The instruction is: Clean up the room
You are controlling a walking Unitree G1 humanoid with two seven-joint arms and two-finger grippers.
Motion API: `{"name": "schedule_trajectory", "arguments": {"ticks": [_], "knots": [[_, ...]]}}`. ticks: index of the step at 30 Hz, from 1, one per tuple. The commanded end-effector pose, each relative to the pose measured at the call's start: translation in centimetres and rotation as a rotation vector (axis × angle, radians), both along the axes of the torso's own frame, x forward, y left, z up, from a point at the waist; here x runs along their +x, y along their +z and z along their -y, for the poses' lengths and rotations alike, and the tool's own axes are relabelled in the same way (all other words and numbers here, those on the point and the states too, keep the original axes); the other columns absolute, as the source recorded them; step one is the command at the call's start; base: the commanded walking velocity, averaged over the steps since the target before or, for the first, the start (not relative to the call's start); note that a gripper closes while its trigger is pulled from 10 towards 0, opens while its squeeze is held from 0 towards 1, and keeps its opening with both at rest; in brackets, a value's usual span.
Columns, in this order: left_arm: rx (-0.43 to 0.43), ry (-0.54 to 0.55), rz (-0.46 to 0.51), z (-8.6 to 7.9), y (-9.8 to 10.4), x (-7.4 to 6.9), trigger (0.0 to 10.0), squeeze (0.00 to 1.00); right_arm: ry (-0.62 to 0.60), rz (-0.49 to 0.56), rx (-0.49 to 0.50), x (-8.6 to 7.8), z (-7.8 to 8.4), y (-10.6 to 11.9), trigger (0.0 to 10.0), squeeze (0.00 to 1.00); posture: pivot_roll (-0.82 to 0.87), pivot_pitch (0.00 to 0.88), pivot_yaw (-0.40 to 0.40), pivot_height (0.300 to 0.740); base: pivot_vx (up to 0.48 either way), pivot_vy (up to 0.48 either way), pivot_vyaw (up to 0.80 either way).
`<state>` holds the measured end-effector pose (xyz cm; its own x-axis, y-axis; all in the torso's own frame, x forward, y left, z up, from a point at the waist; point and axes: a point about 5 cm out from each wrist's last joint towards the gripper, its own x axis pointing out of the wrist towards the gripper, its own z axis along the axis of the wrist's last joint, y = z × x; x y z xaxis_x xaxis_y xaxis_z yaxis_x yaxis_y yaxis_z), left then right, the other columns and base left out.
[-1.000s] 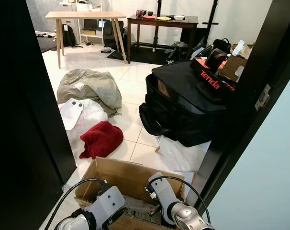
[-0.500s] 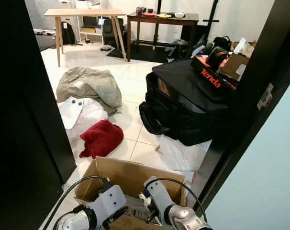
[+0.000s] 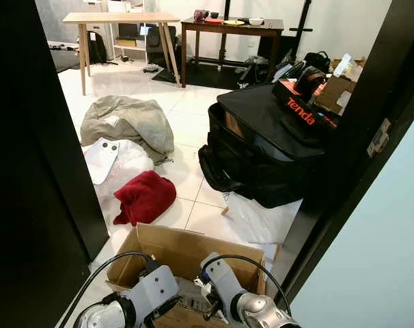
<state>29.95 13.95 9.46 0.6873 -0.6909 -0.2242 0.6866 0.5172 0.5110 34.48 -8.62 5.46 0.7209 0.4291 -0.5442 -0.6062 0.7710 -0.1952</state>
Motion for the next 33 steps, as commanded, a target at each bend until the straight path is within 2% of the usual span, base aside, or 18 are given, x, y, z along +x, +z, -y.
{"name": "schedule_trajectory", "arguments": {"ticks": [1,8,11,15,22,24,25,26,27,33], "knots": [[0.039,-0.032,-0.017,0.1,-0.7,-0.5,10.0,0.00,-0.032,0.019,-0.008,0.1,0.4,0.0,10.0,0.00,0.10,0.303,-0.040,0.637,0.000,0.000,0.00],[0.022,-0.066,-0.017,0.8,-0.6,-0.7,10.0,0.00,-0.106,0.079,0.006,1.0,1.2,1.1,10.0,0.00,0.10,0.301,-0.039,0.637,0.000,0.000,0.00],[0.000,-0.096,-0.018,1.2,-0.4,-0.9,10.0,0.00,-0.101,0.080,0.001,1.0,1.2,1.1,10.0,0.00,0.10,0.300,-0.038,0.637,0.000,0.000,0.00],[0.041,-0.156,-0.019,1.6,-0.8,-1.3,10.0,0.00,-0.098,0.080,-0.003,1.0,1.2,1.0,10.0,0.00,0.09,0.303,-0.037,0.637,0.000,0.000,0.00],[0.035,-0.162,-0.024,1.7,-0.8,-1.3,10.0,0.00,-0.087,0.070,-0.001,0.7,0.8,0.6,10.0,0.00,0.10,0.305,-0.035,0.637,0.000,0.000,0.00],[0.036,-0.168,-0.023,1.7,-0.8,-1.4,10.0,0.00,-0.081,0.063,0.002,0.6,0.8,0.5,10.0,0.04,0.10,0.305,-0.035,0.637,0.000,0.000,0.00],[0.035,-0.170,-0.024,1.8,-0.8,-1.4,10.0,0.00,-0.081,0.063,0.002,0.6,0.8,0.5,10.0,0.64,0.10,0.306,-0.035,0.637,0.000,0.000,0.00],[0.035,-0.170,-0.024,1.8,-0.8,-1.4,10.0,0.00,-0.081,0.063,0.002,0.6,0.8,0.5,10.0,0.64,0.10,0.306,-0.035,0.637,0.000,0.000,0.00],[0.034,-0.172,-0.024,1.8,-0.8,-1.3,10.0,0.00,-0.080,0.060,0.002,0.5,0.7,0.5,10.0,1.00,0.09,0.306,-0.035,0.637,0.000,0.000,0.00],[0.034,-0.174,-0.025,1.8,-0.8,-1.3,10.0,0.00,-0.079,0.063,-0.010,0.5,0.8,0.4,10.0,1.00,0.09,0.307,-0.034,0.637,0.000,0.000,0.00]]}}
